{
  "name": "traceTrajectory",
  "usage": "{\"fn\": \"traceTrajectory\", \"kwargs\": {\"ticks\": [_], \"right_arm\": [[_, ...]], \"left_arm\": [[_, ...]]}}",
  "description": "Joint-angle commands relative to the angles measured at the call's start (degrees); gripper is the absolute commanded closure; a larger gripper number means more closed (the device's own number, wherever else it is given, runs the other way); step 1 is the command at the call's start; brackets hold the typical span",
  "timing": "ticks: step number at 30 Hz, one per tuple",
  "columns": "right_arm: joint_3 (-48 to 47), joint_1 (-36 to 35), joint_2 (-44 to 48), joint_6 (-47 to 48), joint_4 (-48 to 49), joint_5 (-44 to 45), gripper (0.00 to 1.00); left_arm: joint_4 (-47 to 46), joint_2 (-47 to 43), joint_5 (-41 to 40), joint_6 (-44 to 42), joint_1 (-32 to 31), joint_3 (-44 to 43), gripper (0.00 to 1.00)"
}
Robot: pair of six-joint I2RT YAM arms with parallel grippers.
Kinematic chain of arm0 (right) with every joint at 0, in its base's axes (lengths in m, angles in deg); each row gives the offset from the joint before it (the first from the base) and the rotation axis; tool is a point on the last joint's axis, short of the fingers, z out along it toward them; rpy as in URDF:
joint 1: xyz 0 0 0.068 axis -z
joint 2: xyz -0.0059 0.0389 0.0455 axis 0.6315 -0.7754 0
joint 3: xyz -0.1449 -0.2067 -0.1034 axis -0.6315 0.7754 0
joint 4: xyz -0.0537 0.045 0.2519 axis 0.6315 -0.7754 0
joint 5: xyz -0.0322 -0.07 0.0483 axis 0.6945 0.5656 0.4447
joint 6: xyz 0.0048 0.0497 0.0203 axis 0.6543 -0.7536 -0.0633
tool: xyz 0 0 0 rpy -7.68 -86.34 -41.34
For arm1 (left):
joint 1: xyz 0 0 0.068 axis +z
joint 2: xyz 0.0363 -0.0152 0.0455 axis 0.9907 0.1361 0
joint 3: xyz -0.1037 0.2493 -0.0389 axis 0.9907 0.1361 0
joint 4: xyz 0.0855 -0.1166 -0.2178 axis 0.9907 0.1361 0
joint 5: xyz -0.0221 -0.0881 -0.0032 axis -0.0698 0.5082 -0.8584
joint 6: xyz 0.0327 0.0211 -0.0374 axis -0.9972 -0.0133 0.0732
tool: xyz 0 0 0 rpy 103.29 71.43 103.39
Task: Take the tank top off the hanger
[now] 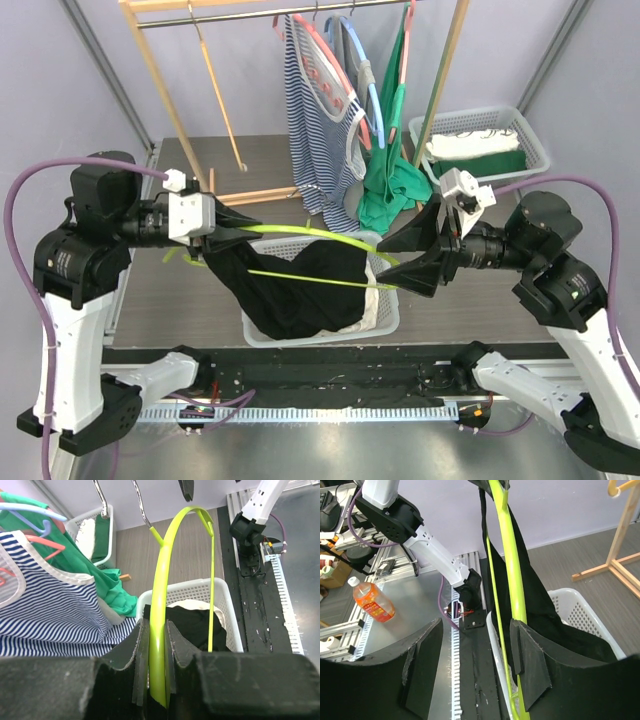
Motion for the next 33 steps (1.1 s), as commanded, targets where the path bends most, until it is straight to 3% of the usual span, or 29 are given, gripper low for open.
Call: {"fn": "traceTrajectory", "kwargs": {"ticks": [1,14,20,25,30,33], "right_arm": [[-0.12,0.14,-1.54,-0.99,-0.1,-2.2,0.37],[0.68,0.14,-1.54,0.94,-0.45,0.69,0.42],[0.5,0.14,-1.1,3.49,-1.34,8.68,0.42],[0.5,0.14,-1.28,0.42,2.26,15.63,0.44],[1.46,0.23,-1.19,0.16,2.36,12.48,0.5],[2.87,0.14,-1.8,-0.46,1.22,5.72,0.53]], "left_arm": [[-1.35,0.36,2.09,-0.01,-0.27,-2.62,1.0],[-2.93,0.01,6.31,6.83,-0.27,-3.85,1.0],[-3.37,-0.16,7.45,8.6,-0.27,-3.76,1.0],[-3.37,-0.6,7.01,8.87,-0.18,-2.35,1.0],[-4.07,-0.25,6.92,9.22,-0.27,-2.88,1.0],[-4.86,0.18,6.92,9.57,-0.27,-3.41,1.0]]}}
